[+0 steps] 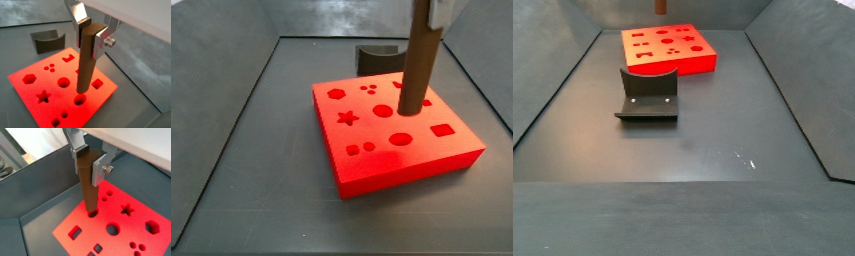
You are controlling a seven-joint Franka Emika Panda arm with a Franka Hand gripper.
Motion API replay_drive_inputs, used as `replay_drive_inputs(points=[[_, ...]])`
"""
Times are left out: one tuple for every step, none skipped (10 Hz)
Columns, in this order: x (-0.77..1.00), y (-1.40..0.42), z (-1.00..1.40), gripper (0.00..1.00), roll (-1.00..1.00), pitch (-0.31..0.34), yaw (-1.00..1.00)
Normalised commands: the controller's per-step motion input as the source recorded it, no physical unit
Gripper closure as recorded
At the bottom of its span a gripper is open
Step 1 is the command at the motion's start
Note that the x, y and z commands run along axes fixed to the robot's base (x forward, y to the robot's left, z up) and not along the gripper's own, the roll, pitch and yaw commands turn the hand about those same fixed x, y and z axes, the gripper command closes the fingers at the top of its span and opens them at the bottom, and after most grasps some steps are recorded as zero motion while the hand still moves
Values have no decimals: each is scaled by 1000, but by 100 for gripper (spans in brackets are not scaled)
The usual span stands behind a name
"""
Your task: Insert the oval object.
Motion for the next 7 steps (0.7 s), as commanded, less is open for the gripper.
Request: replay_drive_inputs(points=[[0,0,-109,100,0,0,-60],[43,0,-220,100,6,0,-11],[143,0,-377,100,79,0,-37],[11,-117,-451,100,149,0,-34],[51,-134,-469,100,91,0,-83],[97,-143,-380,100,103,10,-303],[131,-83,-346,100,99,17,-371]])
